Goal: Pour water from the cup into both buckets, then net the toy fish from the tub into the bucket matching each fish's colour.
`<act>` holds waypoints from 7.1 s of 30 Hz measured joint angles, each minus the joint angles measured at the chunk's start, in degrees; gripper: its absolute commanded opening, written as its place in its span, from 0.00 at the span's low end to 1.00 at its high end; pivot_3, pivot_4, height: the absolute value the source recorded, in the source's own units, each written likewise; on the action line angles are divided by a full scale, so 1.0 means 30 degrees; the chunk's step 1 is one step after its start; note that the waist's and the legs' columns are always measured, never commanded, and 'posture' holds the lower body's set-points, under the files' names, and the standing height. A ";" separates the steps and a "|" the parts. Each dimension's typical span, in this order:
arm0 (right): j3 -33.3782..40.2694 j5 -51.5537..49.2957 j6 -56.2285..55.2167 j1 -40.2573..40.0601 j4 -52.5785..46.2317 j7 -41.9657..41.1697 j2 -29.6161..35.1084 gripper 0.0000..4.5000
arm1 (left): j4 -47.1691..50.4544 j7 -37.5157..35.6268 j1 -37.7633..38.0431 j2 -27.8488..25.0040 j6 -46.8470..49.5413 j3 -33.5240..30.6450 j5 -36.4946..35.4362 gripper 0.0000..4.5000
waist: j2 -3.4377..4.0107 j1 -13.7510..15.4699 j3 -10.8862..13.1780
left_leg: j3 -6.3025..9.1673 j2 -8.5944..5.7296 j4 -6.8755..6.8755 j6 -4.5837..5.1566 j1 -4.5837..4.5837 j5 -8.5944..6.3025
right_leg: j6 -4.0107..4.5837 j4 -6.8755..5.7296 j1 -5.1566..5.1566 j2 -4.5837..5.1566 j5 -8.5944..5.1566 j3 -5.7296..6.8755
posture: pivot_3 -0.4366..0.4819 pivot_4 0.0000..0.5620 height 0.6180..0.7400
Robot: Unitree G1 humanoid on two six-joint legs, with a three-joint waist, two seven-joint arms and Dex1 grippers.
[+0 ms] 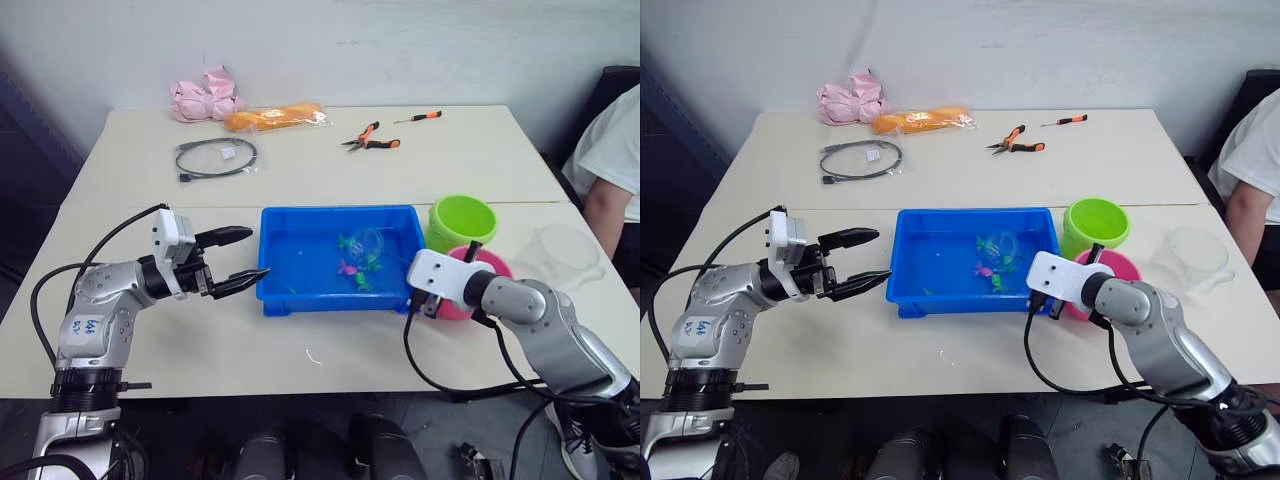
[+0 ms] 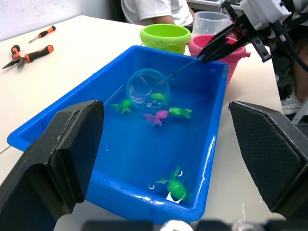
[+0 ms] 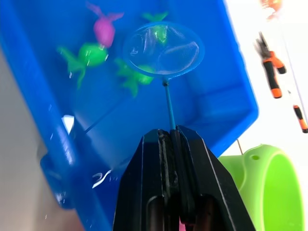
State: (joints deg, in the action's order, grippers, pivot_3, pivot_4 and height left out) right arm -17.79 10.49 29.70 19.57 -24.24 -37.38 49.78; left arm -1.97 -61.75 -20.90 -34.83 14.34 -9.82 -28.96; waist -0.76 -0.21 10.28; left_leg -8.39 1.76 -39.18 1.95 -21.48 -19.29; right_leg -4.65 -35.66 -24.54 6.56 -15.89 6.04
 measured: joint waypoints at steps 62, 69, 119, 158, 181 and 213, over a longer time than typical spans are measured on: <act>1.9286 -1.1910 0.7428 -0.8994 -0.8253 -0.3764 -0.4295 0.00 | -0.2031 -0.2978 -0.5241 0.2617 0.0661 0.2967 -0.0617 0.99 | -0.0003 0.0493 0.0002 | 0.0009 -0.0041 0.0010 0.0047 -0.0017 -0.0027 | -0.0047 0.0030 0.0038 -0.0092 0.0026 0.0005 | 0.48 0.27 1.00; 2.1002 -0.6758 -0.2486 -1.4952 -0.5759 -0.2643 -0.5966 0.00 | -0.1841 -0.2924 -0.4286 0.3855 0.0428 0.3779 -0.0431 0.99 | -0.0003 0.0451 0.0001 | -0.0028 -0.0047 0.0008 0.0041 0.0030 -0.0018 | -0.0052 0.0039 0.0046 -0.0108 0.0028 -0.0039 | 0.48 0.27 1.00; 0.7334 -0.3749 -0.6205 -0.5052 -0.1074 -0.2314 0.1398 0.00 | 0.0263 -0.1067 0.1504 -0.0940 0.0393 -0.0397 -0.0067 0.99 | 0.0010 0.0048 0.0003 | 0.0007 -0.0003 0.0019 0.0010 0.0047 -0.0003 | 0.0004 0.0014 0.0034 0.0016 -0.0002 -0.0151 | 0.48 0.27 1.00; 0.2838 0.0445 -1.3073 0.2178 0.6304 -0.3870 0.0207 0.00 | 0.1267 0.0200 0.2394 -0.0694 0.0525 -0.0814 -0.0123 0.99 | 0.0012 -0.0098 0.0005 | -0.0023 0.0008 0.0018 -0.0020 0.0042 -0.0003 | 0.0003 -0.0006 0.0012 0.0009 -0.0002 -0.0031 | 0.48 0.27 1.00; 0.0767 0.2820 -0.9759 0.2305 0.5536 -0.5216 -0.1861 0.00 | 0.1139 0.0065 0.2325 -0.0603 0.0331 -0.0830 -0.0120 0.99 | 0.0013 -0.0167 0.0004 | -0.0020 0.0010 0.0018 -0.0022 0.0044 -0.0002 | 0.0004 -0.0012 0.0010 0.0008 -0.0002 -0.0026 | 0.48 0.27 1.00; 1.2135 -0.9425 0.1240 -0.3010 0.1867 -0.7354 -0.0949 0.00 | 0.2287 0.1220 -0.0360 0.1113 0.1560 0.0379 -0.1039 0.99 | 0.0015 0.0119 0.0007 | -0.0007 -0.0018 0.0020 0.0004 0.0012 -0.0017 | -0.0018 0.0007 0.0020 0.0012 0.0013 -0.0025 | 0.48 0.27 1.00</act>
State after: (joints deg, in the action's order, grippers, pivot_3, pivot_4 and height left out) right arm 18.62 -17.78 33.42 10.54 -18.63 -59.44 46.93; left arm 4.89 -58.10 -21.98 -31.49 19.02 -8.69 -32.08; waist -0.71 0.15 10.30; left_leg -8.41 1.71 -39.12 1.96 -21.45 -19.34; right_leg -4.71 -35.64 -24.48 6.59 -15.85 5.96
